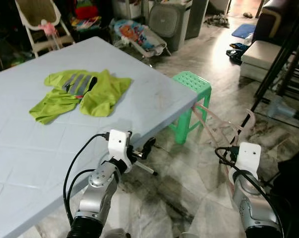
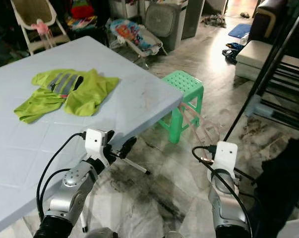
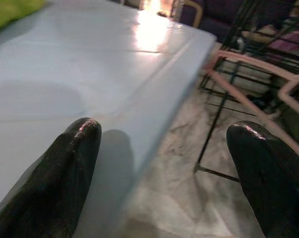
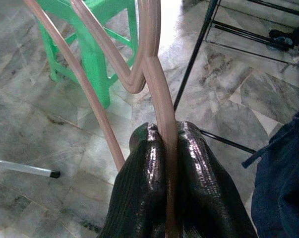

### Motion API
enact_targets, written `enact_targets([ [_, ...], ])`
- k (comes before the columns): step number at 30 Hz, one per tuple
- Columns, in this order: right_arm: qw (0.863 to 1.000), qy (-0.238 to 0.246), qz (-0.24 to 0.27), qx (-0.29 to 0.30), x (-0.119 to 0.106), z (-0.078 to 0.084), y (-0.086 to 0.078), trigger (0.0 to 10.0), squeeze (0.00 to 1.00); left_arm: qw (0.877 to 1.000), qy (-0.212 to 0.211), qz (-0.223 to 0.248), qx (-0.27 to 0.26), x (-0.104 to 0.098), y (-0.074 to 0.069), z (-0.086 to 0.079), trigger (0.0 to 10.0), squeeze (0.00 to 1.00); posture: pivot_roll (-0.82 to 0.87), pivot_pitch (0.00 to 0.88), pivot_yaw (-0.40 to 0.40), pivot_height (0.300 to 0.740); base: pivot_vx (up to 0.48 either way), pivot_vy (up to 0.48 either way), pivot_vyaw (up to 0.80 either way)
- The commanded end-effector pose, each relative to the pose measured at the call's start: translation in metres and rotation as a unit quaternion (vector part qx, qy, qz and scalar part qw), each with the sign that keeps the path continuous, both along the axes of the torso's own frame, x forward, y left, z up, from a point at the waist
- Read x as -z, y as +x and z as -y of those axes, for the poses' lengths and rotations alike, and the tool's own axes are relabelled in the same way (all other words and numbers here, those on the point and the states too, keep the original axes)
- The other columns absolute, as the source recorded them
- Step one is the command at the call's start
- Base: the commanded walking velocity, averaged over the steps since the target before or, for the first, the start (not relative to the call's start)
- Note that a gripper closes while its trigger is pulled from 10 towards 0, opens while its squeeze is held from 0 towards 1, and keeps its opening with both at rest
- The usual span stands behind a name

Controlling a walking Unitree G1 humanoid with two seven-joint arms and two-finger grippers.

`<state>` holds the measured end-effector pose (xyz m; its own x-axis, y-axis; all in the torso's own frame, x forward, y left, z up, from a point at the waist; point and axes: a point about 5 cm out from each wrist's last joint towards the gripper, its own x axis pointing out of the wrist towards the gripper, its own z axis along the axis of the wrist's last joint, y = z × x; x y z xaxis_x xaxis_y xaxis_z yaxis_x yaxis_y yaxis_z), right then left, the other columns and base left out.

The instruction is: Hang hanger

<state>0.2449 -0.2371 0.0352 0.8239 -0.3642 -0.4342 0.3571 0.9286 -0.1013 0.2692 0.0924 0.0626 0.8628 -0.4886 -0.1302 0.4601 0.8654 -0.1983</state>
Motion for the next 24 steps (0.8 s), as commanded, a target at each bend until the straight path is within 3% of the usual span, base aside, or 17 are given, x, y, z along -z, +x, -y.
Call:
enact_targets([
  [1, 0.999, -0.002, 0.032, 0.029, -0.011, 0.013, -0.001, 10.0, 0.00, 1.000, 0.003, 0.024, -0.013, -0.010, 0.002, -0.004, 10.0, 0.00, -0.10, 0.000, 0.009, 0.740, 0.000, 0.000, 0.00],
  [6, 0.997, -0.006, 0.083, -0.010, -0.024, 0.006, 0.003, 10.0, 0.00, 0.992, 0.028, 0.108, -0.066, -0.033, 0.003, -0.018, 10.0, 0.00, -0.09, 0.000, 0.001, 0.740, 0.000, 0.000, 0.00],
  [9, 0.995, -0.001, 0.092, -0.025, -0.025, -0.002, 0.005, 10.0, 0.00, 0.978, 0.060, 0.166, -0.113, -0.059, 0.006, -0.026, 10.0, 0.00, -0.08, 0.000, -0.007, 0.740, 0.000, 0.000, 0.00],
  [13, 0.993, 0.020, 0.111, -0.021, -0.026, -0.001, 0.003, 10.0, 0.00, 0.953, 0.174, 0.165, -0.187, -0.033, -0.007, -0.049, 10.0, 0.00, -0.07, 0.000, 0.000, 0.740, 0.000, 0.000, 0.00],
  [17, 0.993, 0.024, 0.110, -0.027, -0.023, -0.006, 0.005, 10.0, 0.00, 0.943, 0.195, 0.148, -0.225, -0.025, -0.010, -0.058, 10.0, 0.00, -0.05, 0.000, 0.003, 0.740, 0.000, 0.000, 0.00],
  [24, 0.994, 0.026, 0.104, -0.023, -0.019, -0.006, 0.004, 10.0, 0.00, 0.952, 0.172, 0.142, -0.210, -0.024, -0.008, -0.050, 10.0, 0.00, -0.06, 0.000, 0.008, 0.740, -0.121, 0.000, 0.00],
])
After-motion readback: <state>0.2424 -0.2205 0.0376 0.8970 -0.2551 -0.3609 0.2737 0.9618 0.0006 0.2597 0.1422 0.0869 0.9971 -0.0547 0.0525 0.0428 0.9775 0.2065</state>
